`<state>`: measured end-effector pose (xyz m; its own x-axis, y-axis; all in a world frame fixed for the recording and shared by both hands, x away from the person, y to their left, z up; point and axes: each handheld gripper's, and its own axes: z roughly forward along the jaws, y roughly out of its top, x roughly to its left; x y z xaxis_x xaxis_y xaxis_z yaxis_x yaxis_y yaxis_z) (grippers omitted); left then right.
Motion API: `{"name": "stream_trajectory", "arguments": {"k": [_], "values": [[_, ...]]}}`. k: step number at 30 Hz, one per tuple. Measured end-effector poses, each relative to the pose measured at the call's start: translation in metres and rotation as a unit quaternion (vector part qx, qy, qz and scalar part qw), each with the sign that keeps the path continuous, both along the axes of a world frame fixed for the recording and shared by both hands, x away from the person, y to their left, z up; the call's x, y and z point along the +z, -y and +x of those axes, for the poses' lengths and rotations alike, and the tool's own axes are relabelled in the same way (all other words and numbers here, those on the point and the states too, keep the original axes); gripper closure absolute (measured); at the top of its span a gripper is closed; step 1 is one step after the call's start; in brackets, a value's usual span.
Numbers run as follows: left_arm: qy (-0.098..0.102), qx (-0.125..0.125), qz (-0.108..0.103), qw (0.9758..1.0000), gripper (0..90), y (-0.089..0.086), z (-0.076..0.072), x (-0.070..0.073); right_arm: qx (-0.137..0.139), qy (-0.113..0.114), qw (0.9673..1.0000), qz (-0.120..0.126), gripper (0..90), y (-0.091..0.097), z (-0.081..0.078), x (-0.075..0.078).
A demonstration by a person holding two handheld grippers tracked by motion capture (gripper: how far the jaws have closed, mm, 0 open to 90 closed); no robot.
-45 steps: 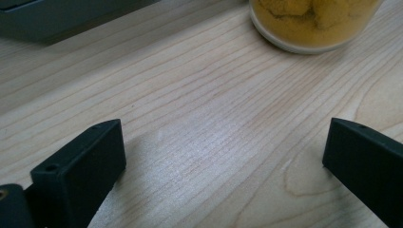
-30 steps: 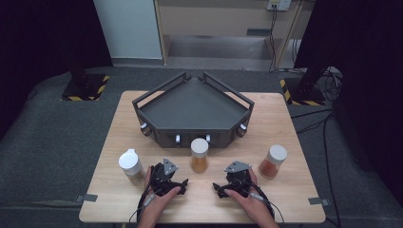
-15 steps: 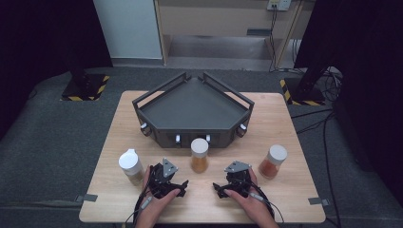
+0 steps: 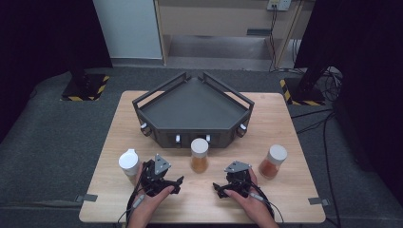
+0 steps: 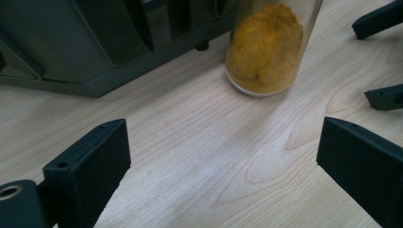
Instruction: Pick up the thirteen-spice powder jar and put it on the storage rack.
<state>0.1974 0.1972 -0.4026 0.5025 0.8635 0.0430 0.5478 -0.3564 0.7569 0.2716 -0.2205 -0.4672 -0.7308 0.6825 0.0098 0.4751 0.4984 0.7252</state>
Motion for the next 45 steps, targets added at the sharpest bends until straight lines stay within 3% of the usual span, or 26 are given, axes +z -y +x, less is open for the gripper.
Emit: {"name": "stream_trajectory", "arguments": {"k": [14,16,45], "values": [[0.016,0.003,0.003,0.9999,2.6,-0.009,-0.005,0.02,0.0,0.0,1.0,0.0,0.4,0.0,0.0,0.0],[0.015,0.004,-0.007,0.9999,2.5,-0.013,-0.005,0.021,0.0,0.0,1.0,0.0,0.5,0.0,0.0,0.0],[0.049,0.035,-0.017,0.998,2.0,-0.045,-0.012,0.045,0.0,0.0,1.0,0.0,0.5,0.0,0.0,0.0]]}}
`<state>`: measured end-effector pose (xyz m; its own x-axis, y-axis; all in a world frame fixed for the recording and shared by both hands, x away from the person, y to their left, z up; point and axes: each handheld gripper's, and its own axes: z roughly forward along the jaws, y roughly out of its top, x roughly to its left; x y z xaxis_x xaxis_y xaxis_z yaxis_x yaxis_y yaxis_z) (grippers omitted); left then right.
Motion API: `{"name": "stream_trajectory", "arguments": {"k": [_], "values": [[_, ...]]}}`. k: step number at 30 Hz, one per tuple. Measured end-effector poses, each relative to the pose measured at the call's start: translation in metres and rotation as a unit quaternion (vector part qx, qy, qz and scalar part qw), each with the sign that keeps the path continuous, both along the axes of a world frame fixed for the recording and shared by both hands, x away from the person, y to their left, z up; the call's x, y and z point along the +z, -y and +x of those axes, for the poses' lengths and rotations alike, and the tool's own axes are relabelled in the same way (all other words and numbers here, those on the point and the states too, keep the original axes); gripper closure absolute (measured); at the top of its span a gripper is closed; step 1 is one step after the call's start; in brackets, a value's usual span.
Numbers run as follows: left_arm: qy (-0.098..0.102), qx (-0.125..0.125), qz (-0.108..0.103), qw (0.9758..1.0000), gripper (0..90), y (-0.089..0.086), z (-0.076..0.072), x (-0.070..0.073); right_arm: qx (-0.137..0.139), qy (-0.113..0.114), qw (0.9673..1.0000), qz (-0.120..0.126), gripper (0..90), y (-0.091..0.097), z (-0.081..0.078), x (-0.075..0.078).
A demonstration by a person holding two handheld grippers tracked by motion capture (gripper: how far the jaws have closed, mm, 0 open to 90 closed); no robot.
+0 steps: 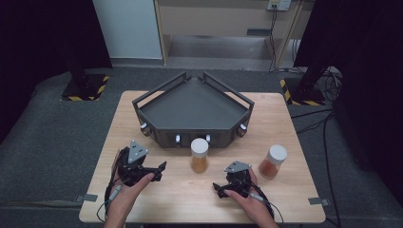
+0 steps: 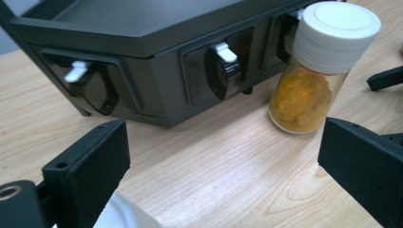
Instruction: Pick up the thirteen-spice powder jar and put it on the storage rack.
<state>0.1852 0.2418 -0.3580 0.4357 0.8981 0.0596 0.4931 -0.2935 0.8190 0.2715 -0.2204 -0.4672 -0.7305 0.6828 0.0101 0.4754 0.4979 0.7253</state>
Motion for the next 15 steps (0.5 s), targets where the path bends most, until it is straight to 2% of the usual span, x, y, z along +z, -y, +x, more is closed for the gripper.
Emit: {"name": "stream_trajectory", "arguments": {"k": [15], "values": [[0.014,0.019,-0.006,0.9997,1.9,-0.015,-0.006,0.004,0.0,0.0,1.0,0.0,0.5,0.0,0.0,0.0]]}}
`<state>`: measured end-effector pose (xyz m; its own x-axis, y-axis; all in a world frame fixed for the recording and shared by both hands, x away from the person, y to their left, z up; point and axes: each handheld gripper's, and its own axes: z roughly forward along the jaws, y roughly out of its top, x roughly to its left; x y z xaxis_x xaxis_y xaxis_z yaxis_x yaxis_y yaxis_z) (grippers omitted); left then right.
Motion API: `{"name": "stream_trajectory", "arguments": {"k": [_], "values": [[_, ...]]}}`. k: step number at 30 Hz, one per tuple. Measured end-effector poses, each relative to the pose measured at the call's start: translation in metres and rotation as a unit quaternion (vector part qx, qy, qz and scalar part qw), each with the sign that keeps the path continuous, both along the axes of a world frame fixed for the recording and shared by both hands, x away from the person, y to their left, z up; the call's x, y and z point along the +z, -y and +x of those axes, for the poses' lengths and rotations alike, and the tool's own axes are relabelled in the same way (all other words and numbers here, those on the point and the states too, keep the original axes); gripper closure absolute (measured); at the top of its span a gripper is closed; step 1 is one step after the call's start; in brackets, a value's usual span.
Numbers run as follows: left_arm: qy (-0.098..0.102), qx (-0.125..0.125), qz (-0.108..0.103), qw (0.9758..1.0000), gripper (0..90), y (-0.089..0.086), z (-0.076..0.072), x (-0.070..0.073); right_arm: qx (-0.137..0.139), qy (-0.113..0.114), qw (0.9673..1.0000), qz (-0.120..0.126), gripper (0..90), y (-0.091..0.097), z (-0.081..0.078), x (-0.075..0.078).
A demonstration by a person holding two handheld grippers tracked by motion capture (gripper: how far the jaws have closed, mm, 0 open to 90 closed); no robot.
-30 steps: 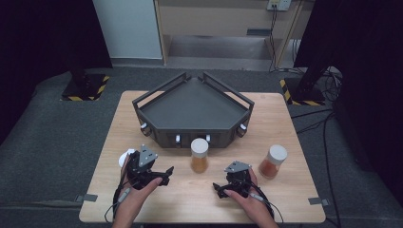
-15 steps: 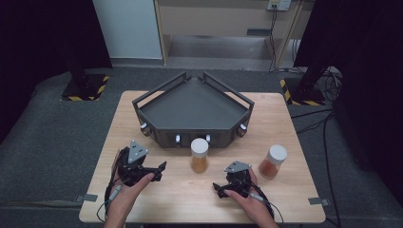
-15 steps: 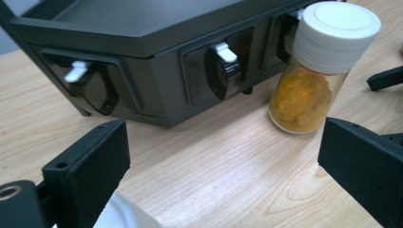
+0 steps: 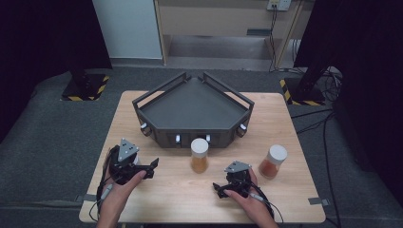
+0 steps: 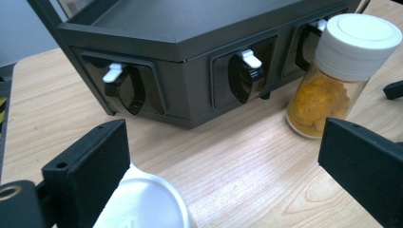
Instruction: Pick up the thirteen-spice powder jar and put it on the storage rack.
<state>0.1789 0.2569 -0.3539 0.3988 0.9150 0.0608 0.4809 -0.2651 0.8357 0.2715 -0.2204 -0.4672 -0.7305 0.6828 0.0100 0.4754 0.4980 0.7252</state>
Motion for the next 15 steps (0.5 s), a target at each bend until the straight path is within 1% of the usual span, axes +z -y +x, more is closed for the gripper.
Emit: {"name": "stream_trajectory", "arguments": {"k": [9,15], "values": [[0.008,0.011,0.0,0.9999,1.4,-0.0061,-0.0044,-0.0018,0.0,0.0,1.0,0.0,0.5,0.0,0.0,0.0],[0.009,0.016,0.003,0.9998,1.0,-0.0083,-0.006,-0.0041,0.0,0.0,1.0,0.0,0.5,0.0,0.0,0.0]]}}
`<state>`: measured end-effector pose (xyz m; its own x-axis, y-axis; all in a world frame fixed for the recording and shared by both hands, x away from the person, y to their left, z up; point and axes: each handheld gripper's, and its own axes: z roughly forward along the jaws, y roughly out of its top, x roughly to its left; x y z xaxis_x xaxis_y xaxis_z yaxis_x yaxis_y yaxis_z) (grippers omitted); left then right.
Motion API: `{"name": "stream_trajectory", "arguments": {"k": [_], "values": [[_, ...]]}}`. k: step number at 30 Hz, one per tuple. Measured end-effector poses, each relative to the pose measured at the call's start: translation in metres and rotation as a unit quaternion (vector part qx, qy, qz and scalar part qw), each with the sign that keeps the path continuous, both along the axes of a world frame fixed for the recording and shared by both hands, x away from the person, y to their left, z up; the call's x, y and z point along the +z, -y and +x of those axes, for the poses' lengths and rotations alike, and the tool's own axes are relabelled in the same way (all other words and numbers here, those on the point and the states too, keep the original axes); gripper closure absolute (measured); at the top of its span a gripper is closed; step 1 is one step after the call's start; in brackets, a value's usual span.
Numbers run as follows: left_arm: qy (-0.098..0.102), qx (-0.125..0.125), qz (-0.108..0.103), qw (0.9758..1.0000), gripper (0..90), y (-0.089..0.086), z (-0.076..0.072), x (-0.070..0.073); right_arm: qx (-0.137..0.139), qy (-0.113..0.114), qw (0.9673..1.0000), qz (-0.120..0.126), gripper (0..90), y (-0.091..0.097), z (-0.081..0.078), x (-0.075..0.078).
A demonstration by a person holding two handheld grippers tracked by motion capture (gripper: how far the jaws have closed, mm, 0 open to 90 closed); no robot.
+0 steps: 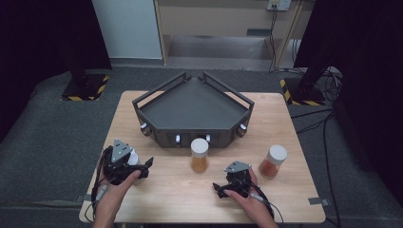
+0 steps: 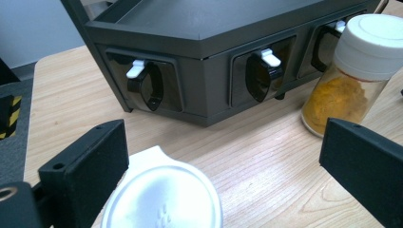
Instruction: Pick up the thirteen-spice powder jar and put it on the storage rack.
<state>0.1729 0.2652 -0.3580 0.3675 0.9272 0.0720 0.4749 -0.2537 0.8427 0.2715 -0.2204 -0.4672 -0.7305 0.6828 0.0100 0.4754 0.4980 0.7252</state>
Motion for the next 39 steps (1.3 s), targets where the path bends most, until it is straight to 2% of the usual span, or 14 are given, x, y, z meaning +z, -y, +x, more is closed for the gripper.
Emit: {"name": "stream_trajectory", "arguments": {"k": [20,39], "values": [[0.003,0.018,-0.014,0.9997,0.9,-0.015,-0.01,-0.013,0.0,0.0,1.0,0.0,0.5,0.0,0.0,0.0],[-0.017,0.029,-0.015,0.9993,1.1,-0.02,-0.009,-0.029,0.0,0.0,1.0,0.0,0.4,0.0,0.0,0.0]]}}
